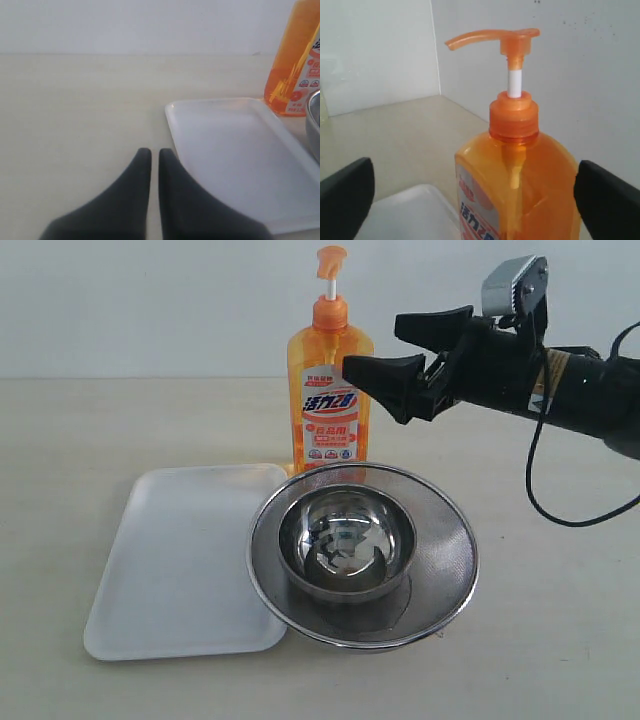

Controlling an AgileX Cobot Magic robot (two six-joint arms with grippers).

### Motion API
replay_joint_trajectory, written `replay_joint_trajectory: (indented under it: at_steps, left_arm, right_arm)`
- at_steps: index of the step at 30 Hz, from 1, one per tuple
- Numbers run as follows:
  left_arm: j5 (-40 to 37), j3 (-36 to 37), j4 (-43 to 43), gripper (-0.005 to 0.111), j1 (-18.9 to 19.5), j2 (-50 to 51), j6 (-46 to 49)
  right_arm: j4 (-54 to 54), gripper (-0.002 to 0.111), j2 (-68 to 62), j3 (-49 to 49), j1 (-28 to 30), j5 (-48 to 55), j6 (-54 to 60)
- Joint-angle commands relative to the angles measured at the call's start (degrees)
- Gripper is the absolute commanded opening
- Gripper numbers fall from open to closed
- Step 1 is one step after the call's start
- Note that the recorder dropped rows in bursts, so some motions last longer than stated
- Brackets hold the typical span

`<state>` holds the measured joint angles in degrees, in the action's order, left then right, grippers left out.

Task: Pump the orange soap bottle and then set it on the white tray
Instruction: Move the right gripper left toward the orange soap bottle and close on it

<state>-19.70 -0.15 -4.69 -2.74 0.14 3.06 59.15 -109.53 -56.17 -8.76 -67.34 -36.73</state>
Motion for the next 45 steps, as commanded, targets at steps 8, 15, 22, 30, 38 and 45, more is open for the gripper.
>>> replay_joint_trajectory:
  at_steps: [8, 15, 22, 30, 38, 45]
  left_arm:
    - [0.19, 0.15, -0.43, 0.005, 0.19, -0.14, 0.3]
    - [0.19, 0.15, -0.43, 0.005, 0.19, -0.14, 0.3]
    - [0.19, 0.15, -0.43, 0.005, 0.19, -0.14, 0.3]
    - [0.19, 0.15, -0.43, 0.005, 0.19, -0.14, 0.3]
    - [0.19, 0.15, -0.43, 0.005, 0.19, -0.14, 0.3]
    - [0.19, 0.15, -0.43, 0.005, 0.19, -0.14, 0.3]
  right_arm:
    - [8.48, 0.104, -6.94, -10.85, 0.79, -1.28, 0.4]
    - [9.52, 0.104, -12.21, -16.41, 1.89, -0.63, 0.17]
    - [10.41, 0.104, -15.76, -20.16, 1.65, -2.62, -0.69]
    - [10.78, 0.104, -18.25, -23.71, 0.72, -2.62, -2.37]
    - [11.21, 0.104, -19.11, -25.82, -1.2, -2.62, -3.71]
    - [10.57, 0.104, -19.11, -26.08, -2.12, -2.62, -3.71]
